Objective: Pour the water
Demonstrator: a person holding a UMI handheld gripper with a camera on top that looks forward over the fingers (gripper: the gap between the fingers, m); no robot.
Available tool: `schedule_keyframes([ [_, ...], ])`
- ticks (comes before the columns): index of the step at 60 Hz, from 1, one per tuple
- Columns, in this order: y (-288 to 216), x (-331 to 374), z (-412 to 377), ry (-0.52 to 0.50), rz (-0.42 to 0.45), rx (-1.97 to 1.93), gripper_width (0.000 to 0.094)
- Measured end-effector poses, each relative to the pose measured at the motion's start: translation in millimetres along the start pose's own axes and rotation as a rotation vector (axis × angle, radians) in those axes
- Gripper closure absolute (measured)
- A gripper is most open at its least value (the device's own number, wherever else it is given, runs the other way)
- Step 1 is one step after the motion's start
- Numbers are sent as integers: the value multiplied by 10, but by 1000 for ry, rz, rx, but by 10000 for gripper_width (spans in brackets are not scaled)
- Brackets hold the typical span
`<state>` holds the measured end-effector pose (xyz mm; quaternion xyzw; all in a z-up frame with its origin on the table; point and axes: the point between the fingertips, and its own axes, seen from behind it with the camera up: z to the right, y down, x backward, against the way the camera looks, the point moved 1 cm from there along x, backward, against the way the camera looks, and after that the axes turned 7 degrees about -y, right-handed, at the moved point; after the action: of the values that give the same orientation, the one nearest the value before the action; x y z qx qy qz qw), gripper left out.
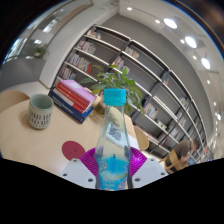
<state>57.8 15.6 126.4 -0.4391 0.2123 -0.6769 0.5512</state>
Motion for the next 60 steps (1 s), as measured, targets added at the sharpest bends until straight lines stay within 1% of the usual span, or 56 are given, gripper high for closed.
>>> schedule_keyframes([
  [5,-292,-192,-40,-19,-32,211,577],
  [8,-485,-359,-106,-36,-35,340,574],
  [9,-549,-314,-99,-38,-41,389,574],
  [13,-786,-424,-159,-28,-41,581,572],
  [16,-984,-503,-238,-24,-17,709,574],
  [24,-1317,-638,-454,-2,-19,1038,574],
  [29,-1464,-776,-592,10,3,1214,574],
  [42,-1624,-964,-860,80,-20,1626,573],
  [45,-1651,-1012,-894,96,-10,1699,573],
  [51,-1736,-993,-1058,130,24,1794,573],
  [58,-1794,-984,-1133,179,38,1893,573],
  [60,-1784,-984,-1138,178,37,1901,573],
])
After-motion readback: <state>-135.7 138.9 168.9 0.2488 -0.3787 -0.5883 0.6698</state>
